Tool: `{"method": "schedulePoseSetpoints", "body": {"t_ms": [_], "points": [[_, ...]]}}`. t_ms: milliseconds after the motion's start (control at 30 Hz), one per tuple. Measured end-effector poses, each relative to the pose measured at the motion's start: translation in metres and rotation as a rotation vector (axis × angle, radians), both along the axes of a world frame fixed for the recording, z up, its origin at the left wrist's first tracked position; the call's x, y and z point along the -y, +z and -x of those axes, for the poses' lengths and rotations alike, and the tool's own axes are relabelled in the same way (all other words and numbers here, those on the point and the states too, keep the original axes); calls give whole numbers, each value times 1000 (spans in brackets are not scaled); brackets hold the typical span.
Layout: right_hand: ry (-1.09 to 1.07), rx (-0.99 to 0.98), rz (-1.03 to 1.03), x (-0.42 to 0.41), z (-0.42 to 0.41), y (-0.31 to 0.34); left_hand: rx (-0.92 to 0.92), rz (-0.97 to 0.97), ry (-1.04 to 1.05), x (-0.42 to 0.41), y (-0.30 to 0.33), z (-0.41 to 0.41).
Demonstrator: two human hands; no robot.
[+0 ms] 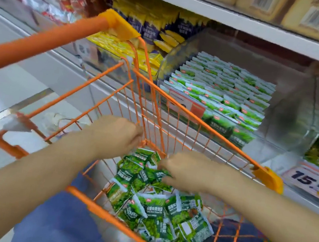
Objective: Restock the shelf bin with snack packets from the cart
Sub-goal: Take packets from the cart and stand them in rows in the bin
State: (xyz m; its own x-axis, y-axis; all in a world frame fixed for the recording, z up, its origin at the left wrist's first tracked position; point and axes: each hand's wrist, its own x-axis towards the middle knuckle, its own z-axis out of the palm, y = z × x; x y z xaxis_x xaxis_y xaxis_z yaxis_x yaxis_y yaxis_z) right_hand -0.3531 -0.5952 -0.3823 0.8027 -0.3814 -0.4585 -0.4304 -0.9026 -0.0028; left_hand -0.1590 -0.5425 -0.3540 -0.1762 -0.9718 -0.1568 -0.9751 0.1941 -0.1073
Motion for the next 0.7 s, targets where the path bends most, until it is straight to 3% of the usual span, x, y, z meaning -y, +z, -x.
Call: {"method": "schedulePoseSetpoints", "body": {"t_ms": [200, 367, 567, 700], "points": [[-70, -222, -290, 6, -58, -68, 90, -4, -50, 8, -11, 9], [-96, -18, -166, 3, -58, -94, 87, -98, 25, 9, -21, -3], [73, -173, 80, 2, -54, -102, -27, -145, 33, 11, -24, -3], [-79, -68, -170, 7, -57, -95, -47, -179, 46, 9, -23, -4]]}}
